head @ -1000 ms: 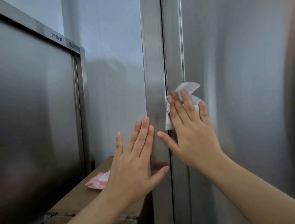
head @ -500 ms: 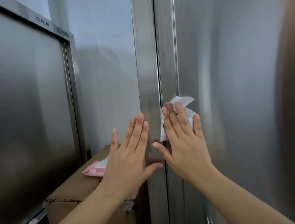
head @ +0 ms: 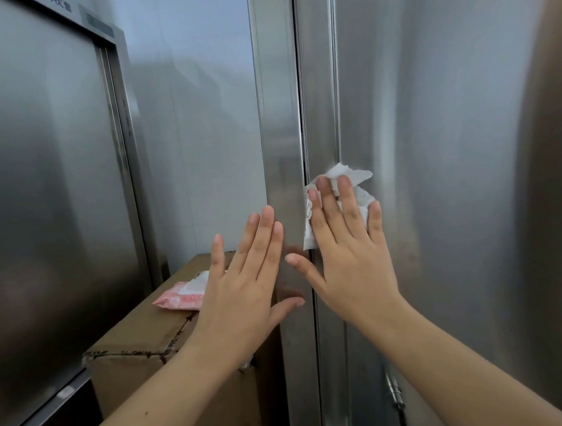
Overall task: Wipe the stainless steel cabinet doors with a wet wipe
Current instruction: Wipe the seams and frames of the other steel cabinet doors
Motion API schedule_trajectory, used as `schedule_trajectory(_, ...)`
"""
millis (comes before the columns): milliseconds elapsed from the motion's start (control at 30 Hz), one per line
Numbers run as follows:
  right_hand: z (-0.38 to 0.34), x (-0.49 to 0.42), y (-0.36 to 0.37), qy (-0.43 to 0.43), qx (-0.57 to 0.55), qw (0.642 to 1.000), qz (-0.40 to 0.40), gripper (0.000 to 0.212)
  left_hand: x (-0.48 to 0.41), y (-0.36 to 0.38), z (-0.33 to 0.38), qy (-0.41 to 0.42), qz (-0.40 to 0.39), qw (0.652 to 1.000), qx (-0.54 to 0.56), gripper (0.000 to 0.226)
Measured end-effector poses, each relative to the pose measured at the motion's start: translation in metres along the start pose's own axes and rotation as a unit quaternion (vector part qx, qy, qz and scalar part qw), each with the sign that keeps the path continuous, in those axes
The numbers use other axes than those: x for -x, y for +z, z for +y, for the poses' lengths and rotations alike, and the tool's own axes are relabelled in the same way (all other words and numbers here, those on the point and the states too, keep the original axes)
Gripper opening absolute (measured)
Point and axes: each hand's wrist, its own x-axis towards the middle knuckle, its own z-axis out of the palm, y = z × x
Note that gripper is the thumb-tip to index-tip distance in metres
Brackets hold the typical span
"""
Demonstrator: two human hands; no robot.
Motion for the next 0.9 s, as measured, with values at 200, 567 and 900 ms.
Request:
schedule_trajectory(200, -0.006, 0.021, 0.004, 0.005, -0.008, 1.0, -0.013, 0.075, 0.006, -0.002, 0.006, -0.002, -0.009, 1.0, 0.006, 0.088)
schedule_trajectory(567, -0.003, 0.025, 0.006, -0.006, 0.006, 1.0, -0.024, 0.077, 0.014, 0.003, 0.007, -0.003, -0.005, 1.0, 0.01, 0.092)
schedule_trajectory(900, -0.007, 0.05, 0.011, -0.008, 0.001, 0.999, -0.042, 0.075, 0.039, 0.001, 0.011, 0.023, -0.039, 0.999, -0.008, 0.1)
